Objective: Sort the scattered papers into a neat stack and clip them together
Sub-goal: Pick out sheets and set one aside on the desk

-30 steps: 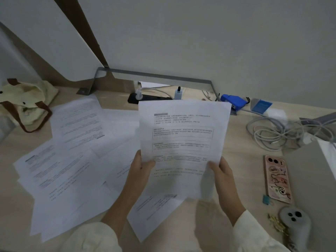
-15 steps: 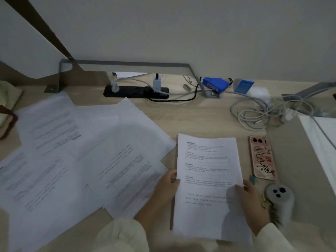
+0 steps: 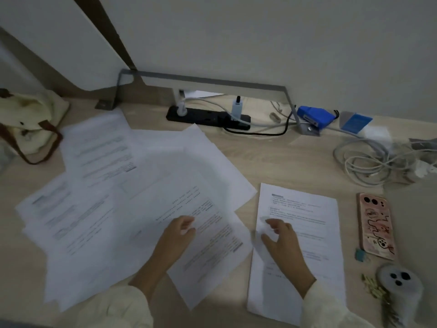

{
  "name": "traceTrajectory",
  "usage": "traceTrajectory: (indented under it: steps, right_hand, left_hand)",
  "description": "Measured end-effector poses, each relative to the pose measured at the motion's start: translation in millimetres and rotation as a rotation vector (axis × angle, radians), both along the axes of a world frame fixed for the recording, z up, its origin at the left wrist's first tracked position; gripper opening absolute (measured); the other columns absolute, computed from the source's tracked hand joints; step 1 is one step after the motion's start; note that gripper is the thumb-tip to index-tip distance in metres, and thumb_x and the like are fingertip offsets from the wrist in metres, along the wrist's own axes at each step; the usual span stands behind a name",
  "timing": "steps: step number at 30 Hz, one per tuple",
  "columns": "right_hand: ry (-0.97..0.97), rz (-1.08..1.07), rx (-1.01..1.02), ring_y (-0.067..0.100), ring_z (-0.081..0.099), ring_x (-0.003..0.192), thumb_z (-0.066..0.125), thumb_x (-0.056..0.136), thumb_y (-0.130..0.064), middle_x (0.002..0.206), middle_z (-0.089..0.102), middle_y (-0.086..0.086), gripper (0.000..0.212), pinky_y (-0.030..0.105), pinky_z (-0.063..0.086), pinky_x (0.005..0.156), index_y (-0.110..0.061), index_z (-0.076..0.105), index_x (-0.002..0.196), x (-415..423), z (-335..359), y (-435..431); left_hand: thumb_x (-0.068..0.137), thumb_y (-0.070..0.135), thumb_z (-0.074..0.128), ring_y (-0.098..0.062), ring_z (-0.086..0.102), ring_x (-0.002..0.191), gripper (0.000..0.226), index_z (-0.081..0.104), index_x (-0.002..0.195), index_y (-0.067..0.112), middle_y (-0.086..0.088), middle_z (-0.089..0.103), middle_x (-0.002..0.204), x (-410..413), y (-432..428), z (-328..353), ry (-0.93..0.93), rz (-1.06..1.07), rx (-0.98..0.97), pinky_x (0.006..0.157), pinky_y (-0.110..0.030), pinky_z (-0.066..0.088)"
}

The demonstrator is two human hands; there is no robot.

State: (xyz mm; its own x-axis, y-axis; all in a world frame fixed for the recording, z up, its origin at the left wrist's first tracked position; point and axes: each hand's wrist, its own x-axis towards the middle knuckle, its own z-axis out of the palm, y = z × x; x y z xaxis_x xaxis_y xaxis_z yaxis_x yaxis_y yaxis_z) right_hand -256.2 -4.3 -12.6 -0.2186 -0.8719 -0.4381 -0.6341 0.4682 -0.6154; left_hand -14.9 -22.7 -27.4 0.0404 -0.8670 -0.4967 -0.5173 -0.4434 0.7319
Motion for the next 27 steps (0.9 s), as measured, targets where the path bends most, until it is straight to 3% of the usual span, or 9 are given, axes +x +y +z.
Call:
traceTrajectory:
  steps: [3,7,10,13,15,17,20,24,27]
  right_hand:
    - [0.013,0.108,0.089,0.029,0.046,0.119,0.063,0.084,-0.031,0.13,0.046,0.013,0.053,0.034,0.037,0.1,-0.012,0.045,0.13,43.4,-10.6,-10.1]
    - [0.227,0.12,0.112,0.032,0.04,0.121,0.065,0.078,-0.046,0.132,0.042,0.012,0.07,0.038,0.036,0.1,-0.014,0.038,0.134,77.2,-19.2,-19.2]
    - [0.335,0.112,0.159,0.031,0.044,0.117,0.067,0.076,-0.043,0.123,0.049,0.011,0.062,0.039,0.037,0.095,-0.016,0.041,0.125,93.4,-21.4,-24.8]
    - [0.388,0.148,0.26,0.03,0.05,0.106,0.064,0.077,-0.043,0.105,0.056,0.007,0.041,0.036,0.037,0.084,-0.014,0.052,0.104,97.2,-24.4,-30.2]
    - [0.255,0.157,0.236,0.026,0.057,0.086,0.061,0.083,-0.033,0.085,0.059,0.006,0.02,0.033,0.037,0.071,-0.014,0.055,0.081,96.8,-24.2,-32.6]
    - [-0.017,0.061,0.183,0.02,0.057,0.072,0.058,0.088,-0.018,0.08,0.062,0.008,0.014,0.031,0.039,0.063,-0.014,0.051,0.076,100.7,-13.5,-34.8]
    - [-0.241,-0.047,-0.017,0.012,0.06,0.076,0.052,0.092,-0.012,0.085,0.065,0.001,0.004,0.02,0.045,0.061,-0.012,0.055,0.09,107.0,10.5,-40.8]
    - [-0.408,-0.219,-0.172,0.028,0.064,0.088,0.054,0.091,-0.019,0.095,0.069,0.008,0.013,0.043,0.051,0.078,-0.013,0.062,0.1,108.7,34.5,-44.6]
    - [-0.571,-0.277,-0.146,0.029,0.068,0.085,0.056,0.088,-0.022,0.094,0.072,0.008,0.015,0.042,0.052,0.073,-0.016,0.065,0.098,106.9,52.2,-43.1]
  left_hand:
    - [0.091,0.017,0.053,-0.015,0.046,0.115,0.031,0.052,0.122,0.018,-0.003,0.048,0.128,47.6,6.0,-1.7,-0.11,0.074,-0.032,0.094,-0.022,0.039]
    - [0.087,0.019,0.058,-0.019,0.04,0.123,0.039,0.05,0.125,0.016,-0.007,0.042,0.136,104.3,8.5,-2.7,-0.261,0.135,-0.081,0.096,-0.028,0.036]
    - [0.085,0.025,0.061,-0.026,0.027,0.134,0.051,0.044,0.133,0.017,-0.007,0.031,0.145,146.1,5.9,-2.2,-0.384,0.179,-0.047,0.103,-0.039,0.034]
    - [0.083,0.028,0.063,-0.027,0.018,0.138,0.059,0.039,0.136,0.016,-0.009,0.024,0.148,178.2,-1.3,-3.7,-0.422,0.233,-0.009,0.106,-0.044,0.03]
    - [0.083,0.029,0.064,-0.029,0.014,0.14,0.062,0.036,0.137,0.017,-0.01,0.021,0.149,194.2,-5.3,-7.3,-0.415,0.246,0.008,0.109,-0.045,0.025]
    - [0.082,0.034,0.064,-0.028,0.008,0.142,0.068,0.031,0.14,0.018,-0.01,0.014,0.153,205.7,-7.6,-12.4,-0.419,0.232,0.009,0.113,-0.046,0.019]
    - [0.08,0.044,0.063,-0.024,-0.004,0.145,0.086,0.016,0.146,0.019,-0.008,-0.001,0.157,216.7,-10.2,-21.8,-0.447,0.182,0.024,0.116,-0.044,0.009]
    - [0.078,0.051,0.062,-0.022,-0.014,0.145,0.097,0.001,0.148,0.021,-0.008,-0.013,0.157,221.9,-11.8,-30.0,-0.452,0.052,0.066,0.118,-0.042,-0.001]
    - [0.082,0.046,0.06,-0.021,-0.013,0.145,0.089,0.005,0.148,0.023,-0.006,-0.012,0.158,222.1,-10.3,-29.1,-0.442,0.013,0.07,0.118,-0.042,0.002]
